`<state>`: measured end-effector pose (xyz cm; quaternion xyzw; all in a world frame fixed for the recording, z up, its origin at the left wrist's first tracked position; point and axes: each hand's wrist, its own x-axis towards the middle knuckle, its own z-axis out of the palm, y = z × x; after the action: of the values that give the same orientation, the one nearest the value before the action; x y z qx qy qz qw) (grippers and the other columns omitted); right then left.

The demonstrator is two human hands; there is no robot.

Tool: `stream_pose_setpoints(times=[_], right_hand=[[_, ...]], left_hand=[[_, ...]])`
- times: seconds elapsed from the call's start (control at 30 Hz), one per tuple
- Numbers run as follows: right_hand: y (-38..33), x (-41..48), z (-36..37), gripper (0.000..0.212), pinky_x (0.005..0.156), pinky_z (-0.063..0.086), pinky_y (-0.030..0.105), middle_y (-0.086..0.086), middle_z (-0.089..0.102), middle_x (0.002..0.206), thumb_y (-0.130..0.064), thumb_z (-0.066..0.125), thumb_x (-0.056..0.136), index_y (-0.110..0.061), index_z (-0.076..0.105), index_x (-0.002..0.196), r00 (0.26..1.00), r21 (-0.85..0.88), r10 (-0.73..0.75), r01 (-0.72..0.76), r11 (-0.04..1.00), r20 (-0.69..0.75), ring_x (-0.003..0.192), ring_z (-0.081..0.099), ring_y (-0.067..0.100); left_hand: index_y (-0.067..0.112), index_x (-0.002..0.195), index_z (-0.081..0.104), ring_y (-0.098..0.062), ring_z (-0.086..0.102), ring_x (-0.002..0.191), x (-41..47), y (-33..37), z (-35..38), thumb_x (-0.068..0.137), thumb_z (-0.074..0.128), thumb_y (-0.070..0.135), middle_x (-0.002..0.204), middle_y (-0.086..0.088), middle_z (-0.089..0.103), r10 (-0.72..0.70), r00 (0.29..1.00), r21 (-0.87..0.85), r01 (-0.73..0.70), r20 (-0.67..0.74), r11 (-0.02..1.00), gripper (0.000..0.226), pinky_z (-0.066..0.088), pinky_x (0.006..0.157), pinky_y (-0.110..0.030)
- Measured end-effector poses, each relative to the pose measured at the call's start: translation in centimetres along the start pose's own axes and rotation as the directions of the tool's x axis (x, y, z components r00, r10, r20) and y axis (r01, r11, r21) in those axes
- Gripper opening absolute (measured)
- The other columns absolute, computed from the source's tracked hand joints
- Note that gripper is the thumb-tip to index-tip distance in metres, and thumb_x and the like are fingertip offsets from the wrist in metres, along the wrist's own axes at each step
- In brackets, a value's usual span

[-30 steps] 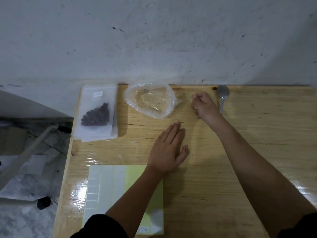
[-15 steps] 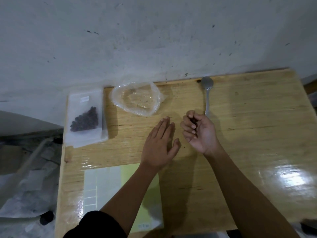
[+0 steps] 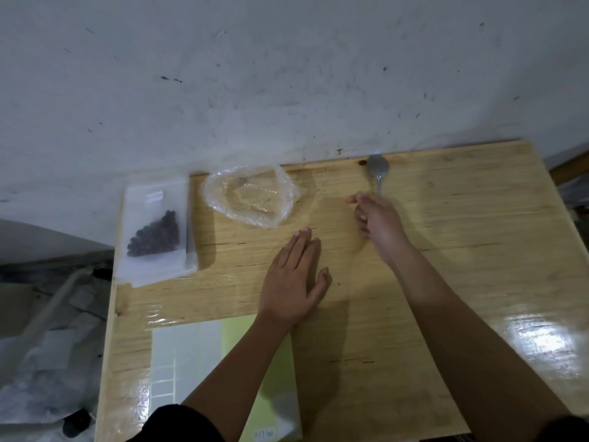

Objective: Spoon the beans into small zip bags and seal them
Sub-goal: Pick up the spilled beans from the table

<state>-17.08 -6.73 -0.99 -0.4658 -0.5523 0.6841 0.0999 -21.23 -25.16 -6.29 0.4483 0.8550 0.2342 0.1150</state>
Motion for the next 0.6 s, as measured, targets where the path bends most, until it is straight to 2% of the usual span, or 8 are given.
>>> stream_pose_setpoints(times=[0.07, 0.13, 0.2, 0.3, 0.43, 0.6], right_hand=[[-1.5, 1.9, -0.1, 0.023, 0.045, 0.028, 0.019, -0.004, 0.042, 0.06, -0.018, 0.038, 0.099, -0.018, 0.055, 0.083, 0.99, -0.238, -0.108, 0.084, 0.968, -0.091, 0.043, 0.039, 0.001], [-2.9, 3.6, -0.3, 0.015, 0.057, 0.035, 0.027, -0.001, 0.051, 0.073, -0.02, 0.039, 0.098, -0.016, 0.052, 0.093, 0.969, -0.443, -0.217, 0.145, 0.885, -0.116, 0.063, 0.048, 0.011], [-3.9, 4.8, -0.6, 0.014, 0.068, 0.038, 0.03, 0.0, 0.055, 0.087, -0.018, 0.04, 0.096, -0.014, 0.052, 0.101, 0.95, -0.608, -0.291, 0.165, 0.777, -0.114, 0.077, 0.05, 0.018], [-4.5, 5.6, -0.7, 0.018, 0.073, 0.041, 0.034, 0.007, 0.061, 0.096, -0.016, 0.038, 0.095, -0.012, 0.05, 0.107, 0.941, -0.803, -0.329, 0.14, 0.579, -0.073, 0.086, 0.057, 0.027], [-4.3, 6.6, -0.3, 0.024, 0.072, 0.038, 0.033, 0.014, 0.063, 0.104, -0.015, 0.037, 0.094, -0.008, 0.047, 0.114, 0.941, -0.934, -0.338, 0.104, 0.342, -0.019, 0.096, 0.06, 0.034], [-4.1, 7.3, 0.0, 0.031, 0.074, 0.041, 0.036, 0.021, 0.063, 0.109, -0.017, 0.035, 0.097, -0.003, 0.04, 0.125, 0.938, -0.982, -0.347, 0.074, 0.171, 0.01, 0.099, 0.061, 0.038]], left_hand=[[0.017, 0.139, 0.041, -0.014, 0.019, 0.143, 0.0, 0.0, 0.0, 0.091, 0.042, 0.043, 0.154, -0.002, 0.027, 0.004, 1.0, 0.008, -0.004, 0.002, 1.0, 0.055, 0.022, 0.113, -0.032], [0.016, 0.14, 0.04, -0.014, 0.018, 0.143, 0.1, 0.0, -0.1, 0.092, 0.041, 0.043, 0.154, -0.003, 0.026, 0.011, 1.0, 0.005, -0.011, 0.013, 1.0, 0.055, 0.02, 0.113, -0.031], [0.016, 0.141, 0.039, -0.014, 0.018, 0.143, 0.1, 0.0, -0.1, 0.091, 0.042, 0.043, 0.155, -0.003, 0.025, 0.011, 1.0, -0.005, -0.011, 0.018, 1.0, 0.056, 0.02, 0.113, -0.03], [0.015, 0.14, 0.04, -0.014, 0.019, 0.143, 0.2, -0.1, -0.1, 0.09, 0.044, 0.042, 0.154, -0.004, 0.026, 0.009, 1.0, -0.004, -0.009, 0.008, 1.0, 0.057, 0.019, 0.113, -0.029], [0.015, 0.14, 0.04, -0.014, 0.019, 0.143, 0.1, -0.1, 0.0, 0.09, 0.045, 0.042, 0.154, -0.004, 0.026, 0.005, 1.0, -0.014, -0.005, 0.003, 1.0, 0.057, 0.02, 0.113, -0.03], [0.014, 0.139, 0.041, -0.014, 0.02, 0.143, 0.2, -0.1, 0.1, 0.091, 0.045, 0.042, 0.153, -0.004, 0.028, 0.004, 1.0, -0.018, -0.004, -0.001, 1.0, 0.056, 0.023, 0.114, -0.031]])
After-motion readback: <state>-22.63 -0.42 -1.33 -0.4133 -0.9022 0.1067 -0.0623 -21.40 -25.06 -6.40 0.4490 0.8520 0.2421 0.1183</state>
